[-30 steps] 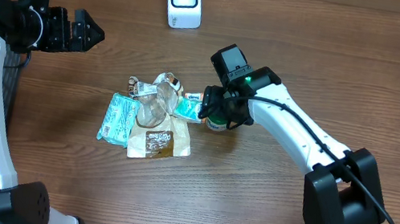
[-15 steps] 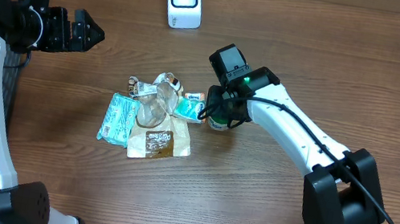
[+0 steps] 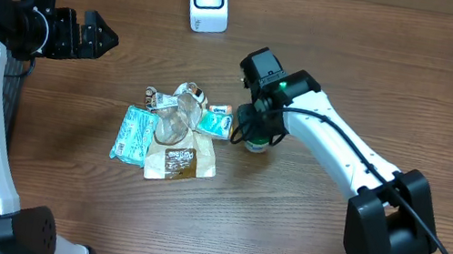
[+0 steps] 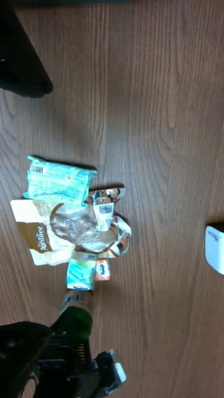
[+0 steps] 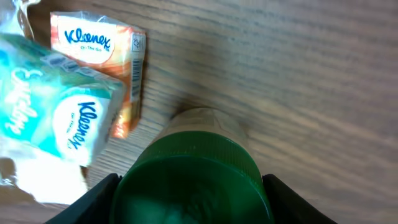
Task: Scan the item barcode
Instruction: 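Lift the jar with the right gripper and move it toward the scanner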
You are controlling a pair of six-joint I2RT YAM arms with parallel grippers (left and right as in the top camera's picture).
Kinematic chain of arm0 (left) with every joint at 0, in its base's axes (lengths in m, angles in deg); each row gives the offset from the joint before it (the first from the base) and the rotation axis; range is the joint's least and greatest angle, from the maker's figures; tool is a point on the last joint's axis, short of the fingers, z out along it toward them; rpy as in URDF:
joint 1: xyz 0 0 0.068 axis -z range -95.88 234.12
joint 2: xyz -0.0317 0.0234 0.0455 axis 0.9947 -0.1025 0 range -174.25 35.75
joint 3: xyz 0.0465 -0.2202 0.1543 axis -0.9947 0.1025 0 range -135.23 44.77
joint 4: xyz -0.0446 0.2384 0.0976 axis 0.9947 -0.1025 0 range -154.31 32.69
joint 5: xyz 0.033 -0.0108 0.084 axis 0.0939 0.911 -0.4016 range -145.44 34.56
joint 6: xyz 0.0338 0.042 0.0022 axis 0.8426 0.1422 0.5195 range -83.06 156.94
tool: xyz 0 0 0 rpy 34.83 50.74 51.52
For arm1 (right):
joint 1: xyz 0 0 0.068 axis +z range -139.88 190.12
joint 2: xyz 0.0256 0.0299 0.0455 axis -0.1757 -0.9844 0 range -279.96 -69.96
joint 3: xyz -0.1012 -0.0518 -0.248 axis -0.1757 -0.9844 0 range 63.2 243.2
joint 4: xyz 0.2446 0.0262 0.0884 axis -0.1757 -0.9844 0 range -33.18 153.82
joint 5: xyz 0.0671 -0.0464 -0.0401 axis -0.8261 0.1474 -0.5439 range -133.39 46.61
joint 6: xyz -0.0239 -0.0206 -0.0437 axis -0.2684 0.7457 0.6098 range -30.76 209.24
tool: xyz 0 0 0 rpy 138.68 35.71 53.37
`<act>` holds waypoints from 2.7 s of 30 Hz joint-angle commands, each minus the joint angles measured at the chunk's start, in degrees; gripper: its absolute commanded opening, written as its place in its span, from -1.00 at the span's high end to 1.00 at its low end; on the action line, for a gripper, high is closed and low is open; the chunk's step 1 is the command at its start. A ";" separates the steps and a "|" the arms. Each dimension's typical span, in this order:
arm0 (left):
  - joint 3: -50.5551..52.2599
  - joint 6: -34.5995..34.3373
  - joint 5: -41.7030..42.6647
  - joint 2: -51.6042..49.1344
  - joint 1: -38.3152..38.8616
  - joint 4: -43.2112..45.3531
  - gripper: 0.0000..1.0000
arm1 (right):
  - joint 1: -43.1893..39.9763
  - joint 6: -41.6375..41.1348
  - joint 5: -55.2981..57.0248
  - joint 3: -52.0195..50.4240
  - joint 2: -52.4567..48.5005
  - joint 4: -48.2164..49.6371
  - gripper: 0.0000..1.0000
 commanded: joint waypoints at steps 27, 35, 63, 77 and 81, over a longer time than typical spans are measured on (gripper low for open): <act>-0.28 1.31 0.83 0.63 0.39 0.00 -0.99 | -4.94 58.01 -3.43 2.25 1.79 -3.87 -0.04; -0.28 1.31 0.83 0.63 0.39 -0.02 -0.99 | -5.92 56.89 -11.06 2.32 1.79 -3.45 -0.04; -0.28 1.31 0.83 0.63 0.39 0.00 -0.99 | -11.56 6.67 -13.53 10.38 1.20 -2.36 -1.00; -0.28 1.31 0.83 0.63 0.39 0.00 -0.99 | -8.17 3.54 -6.91 10.32 -0.22 -3.08 -0.89; -0.28 1.31 0.83 0.63 0.39 0.00 -0.99 | -8.02 3.80 -6.73 10.32 -1.46 -3.08 -0.86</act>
